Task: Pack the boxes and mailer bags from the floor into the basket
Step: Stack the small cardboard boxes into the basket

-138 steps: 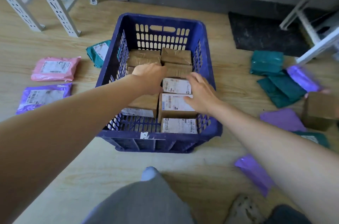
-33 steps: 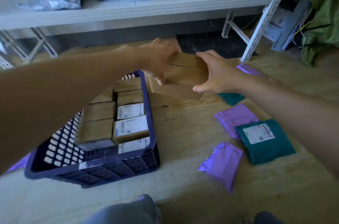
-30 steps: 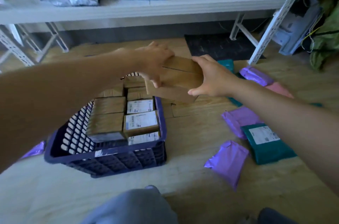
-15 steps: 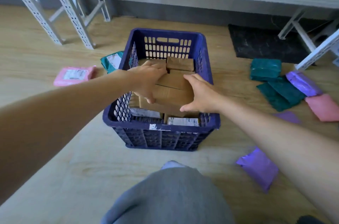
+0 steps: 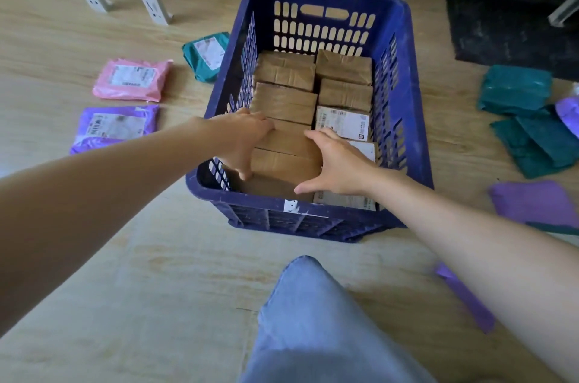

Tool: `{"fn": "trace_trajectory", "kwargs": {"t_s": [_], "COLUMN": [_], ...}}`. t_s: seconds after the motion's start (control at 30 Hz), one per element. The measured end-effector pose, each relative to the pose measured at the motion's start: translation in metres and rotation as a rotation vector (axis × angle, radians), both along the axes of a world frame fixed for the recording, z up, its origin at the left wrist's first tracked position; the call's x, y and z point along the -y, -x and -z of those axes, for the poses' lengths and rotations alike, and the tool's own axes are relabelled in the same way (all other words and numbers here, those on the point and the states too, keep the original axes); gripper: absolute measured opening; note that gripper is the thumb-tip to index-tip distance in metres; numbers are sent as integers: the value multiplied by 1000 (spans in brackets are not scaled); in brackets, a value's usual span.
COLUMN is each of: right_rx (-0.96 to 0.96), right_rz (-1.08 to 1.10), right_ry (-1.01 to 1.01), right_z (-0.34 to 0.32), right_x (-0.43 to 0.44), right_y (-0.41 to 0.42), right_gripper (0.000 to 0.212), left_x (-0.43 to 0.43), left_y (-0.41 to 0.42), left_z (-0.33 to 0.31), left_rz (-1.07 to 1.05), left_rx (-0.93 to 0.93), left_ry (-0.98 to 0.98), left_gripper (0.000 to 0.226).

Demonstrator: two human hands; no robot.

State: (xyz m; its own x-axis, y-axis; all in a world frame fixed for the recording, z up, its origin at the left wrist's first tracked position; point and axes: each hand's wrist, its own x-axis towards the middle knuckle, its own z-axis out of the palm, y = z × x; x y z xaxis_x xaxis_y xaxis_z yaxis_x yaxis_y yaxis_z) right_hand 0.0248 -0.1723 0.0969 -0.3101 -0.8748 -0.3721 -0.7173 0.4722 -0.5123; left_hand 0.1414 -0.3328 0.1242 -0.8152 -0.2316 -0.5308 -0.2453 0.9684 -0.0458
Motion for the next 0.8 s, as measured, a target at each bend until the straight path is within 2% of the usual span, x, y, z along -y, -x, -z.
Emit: {"fn": "trace_trajectory", "kwargs": {"t_s": [0.23, 0.47, 0.8], "right_rx": [38, 35, -218], "right_rz": [-68, -78, -262], "right_ry": [-54, -145, -236], "right_z": [8, 41, 64], "right_x": [12, 15, 26], "right_y": [-1, -1, 5], "right_gripper": [110, 109, 106], "left_x": [13, 4, 1], "left_y": [0, 2, 3], "left_z": [10, 45, 83], "left_rz": [31, 27, 2], "left_rx": [111, 128, 120], "left_ry": [15, -6, 15], "left_gripper": [88, 95, 106]}}
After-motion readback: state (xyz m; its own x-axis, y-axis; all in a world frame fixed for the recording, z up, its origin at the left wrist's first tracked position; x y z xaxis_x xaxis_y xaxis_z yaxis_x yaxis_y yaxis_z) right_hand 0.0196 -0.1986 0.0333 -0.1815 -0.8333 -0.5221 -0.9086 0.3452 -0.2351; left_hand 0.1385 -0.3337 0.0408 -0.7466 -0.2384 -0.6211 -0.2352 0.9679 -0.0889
